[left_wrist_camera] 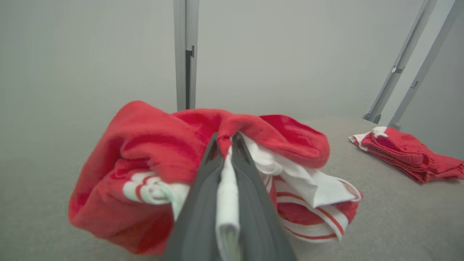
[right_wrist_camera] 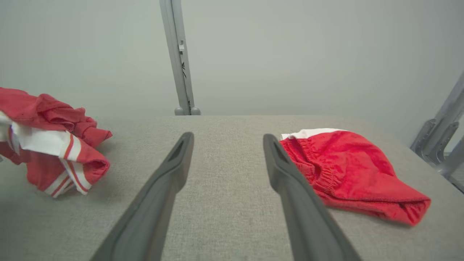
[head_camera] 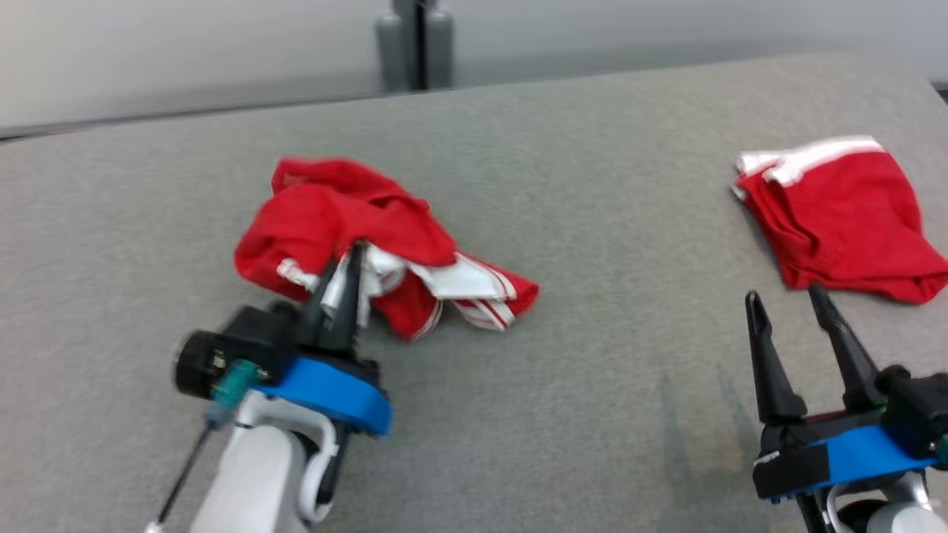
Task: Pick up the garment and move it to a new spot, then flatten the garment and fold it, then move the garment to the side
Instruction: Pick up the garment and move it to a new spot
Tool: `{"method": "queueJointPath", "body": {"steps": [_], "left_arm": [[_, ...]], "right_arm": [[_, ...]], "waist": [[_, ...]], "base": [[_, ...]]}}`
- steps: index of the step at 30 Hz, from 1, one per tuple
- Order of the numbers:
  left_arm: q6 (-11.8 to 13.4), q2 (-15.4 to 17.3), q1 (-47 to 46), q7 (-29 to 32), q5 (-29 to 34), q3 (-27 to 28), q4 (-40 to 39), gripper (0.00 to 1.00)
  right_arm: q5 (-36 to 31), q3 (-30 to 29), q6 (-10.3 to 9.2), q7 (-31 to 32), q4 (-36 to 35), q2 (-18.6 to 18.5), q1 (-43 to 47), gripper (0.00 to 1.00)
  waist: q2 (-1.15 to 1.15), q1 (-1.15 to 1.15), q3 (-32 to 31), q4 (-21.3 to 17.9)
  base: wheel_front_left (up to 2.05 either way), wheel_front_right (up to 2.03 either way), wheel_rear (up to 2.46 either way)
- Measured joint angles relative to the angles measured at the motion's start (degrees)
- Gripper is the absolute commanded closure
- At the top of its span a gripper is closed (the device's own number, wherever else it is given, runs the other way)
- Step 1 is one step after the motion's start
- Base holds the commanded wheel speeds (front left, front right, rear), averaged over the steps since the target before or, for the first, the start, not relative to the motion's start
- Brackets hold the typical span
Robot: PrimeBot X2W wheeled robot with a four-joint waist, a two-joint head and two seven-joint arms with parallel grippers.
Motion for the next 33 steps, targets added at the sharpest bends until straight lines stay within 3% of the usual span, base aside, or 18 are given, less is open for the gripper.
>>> {"method": "queueJointPath", "body": {"steps": [5, 10, 11, 12, 21, 28, 33], "left_arm": [[-0.97, -1.25, -1.22, 1.41, -0.36, -8.43, 5.08, 1.0], [-1.13, -1.58, -1.41, -0.01, -2.02, -12.65, 11.17, 0.97], [-1.13, -1.6, -1.68, -0.87, -1.98, -13.1, 11.83, 0.55], [-1.13, -1.65, -2.17, -1.68, -1.91, -13.78, 12.21, 0.0], [-0.69, -1.33, -2.64, -5.73, -1.36, -14.51, 7.72, 0.0], [4.55, 2.81, 1.73, -6.24, -3.59, -6.81, 2.47, 0.0], [6.58, 6.64, 5.58, -6.25, -6.65, -1.0, 1.81, 0.0]], "right_arm": [[0.87, 0.12, 0.0, -1.03, 1.8, 0.36, -0.06, 0.0], [1.46, 0.32, 0.0, -2.29, 3.58, 0.55, -0.27, 0.0], [1.48, 0.14, 0.0, -2.53, 3.81, 0.57, -0.29, 0.0], [1.49, 0.05, -0.01, -2.55, 4.1, 0.56, -0.32, 0.0], [0.94, -0.01, 0.0, -2.05, 4.83, 0.64, -0.53, 0.0], [0.53, -0.45, 0.0, -0.65, 3.96, 0.66, 0.43, 0.0], [0.36, -0.63, 0.0, 0.18, 3.36, 0.68, 1.16, 0.0]], "waist": [[0.0, 0.0, 1.34, -4.06], [0.01, 0.0, 1.94, -5.29], [0.01, 0.0, 1.89, -5.15], [0.01, 0.0, 1.73, -4.85], [0.01, -0.01, -2.1, -0.07], [0.01, -0.01, -5.03, 4.02], [0.01, -0.01, -6.33, 6.0]], "base": [[0.0, 0.0, 0.0], [0.0, 0.0, 0.0], [0.0, 0.0, 0.0], [0.0, 0.0, 0.0], [0.0, 0.0, 0.0], [0.0, 0.0, 0.0], [0.0, 0.0, 0.0]]}}
